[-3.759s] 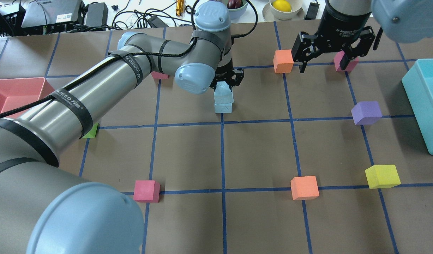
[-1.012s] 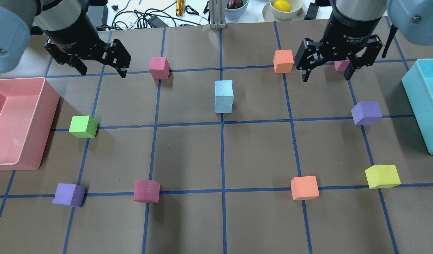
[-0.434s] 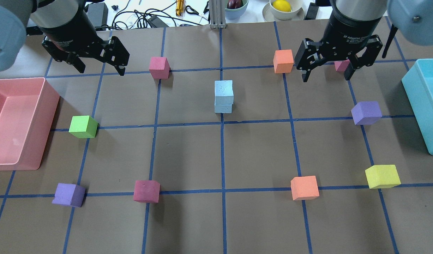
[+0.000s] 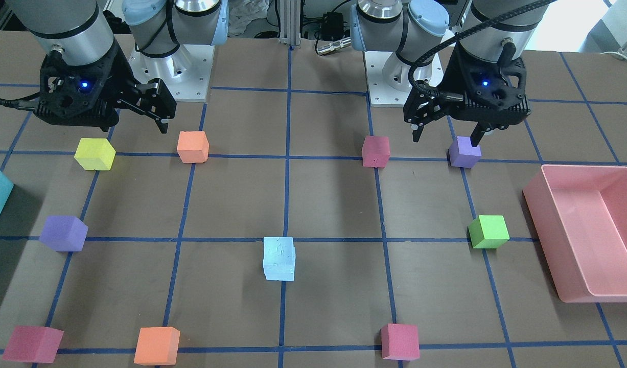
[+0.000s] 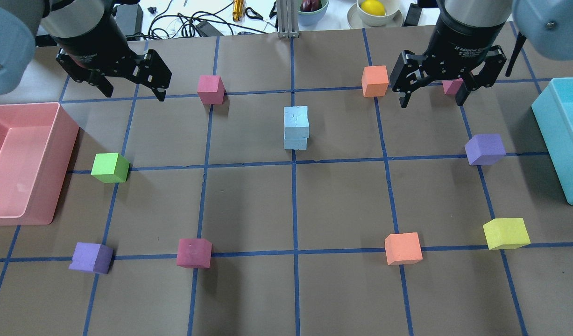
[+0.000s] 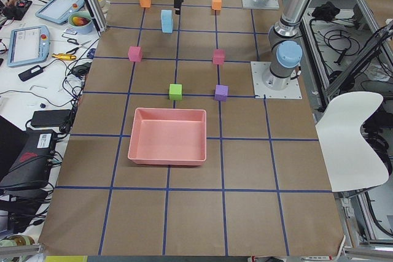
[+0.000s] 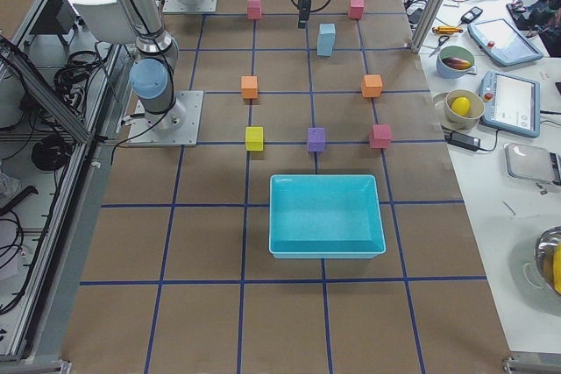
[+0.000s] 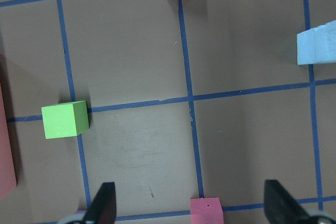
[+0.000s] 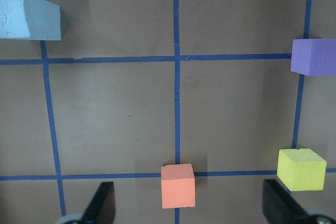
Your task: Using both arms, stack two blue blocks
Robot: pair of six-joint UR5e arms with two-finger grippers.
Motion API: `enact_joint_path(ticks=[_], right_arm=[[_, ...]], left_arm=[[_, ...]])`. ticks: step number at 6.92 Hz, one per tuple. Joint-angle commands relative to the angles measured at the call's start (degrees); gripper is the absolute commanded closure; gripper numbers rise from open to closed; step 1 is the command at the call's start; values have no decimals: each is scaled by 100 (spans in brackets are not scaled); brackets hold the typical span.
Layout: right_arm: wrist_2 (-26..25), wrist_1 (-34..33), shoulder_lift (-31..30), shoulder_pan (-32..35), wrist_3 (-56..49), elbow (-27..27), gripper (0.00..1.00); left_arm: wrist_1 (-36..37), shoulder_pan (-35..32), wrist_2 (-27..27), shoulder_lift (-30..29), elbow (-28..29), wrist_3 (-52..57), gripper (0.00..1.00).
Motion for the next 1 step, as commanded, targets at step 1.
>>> enact_joint_path(ticks=[1], right_arm=[[0,-21,0,0,0,0,0]], left_arm=[[4,1,-6,10,-28,25,0]])
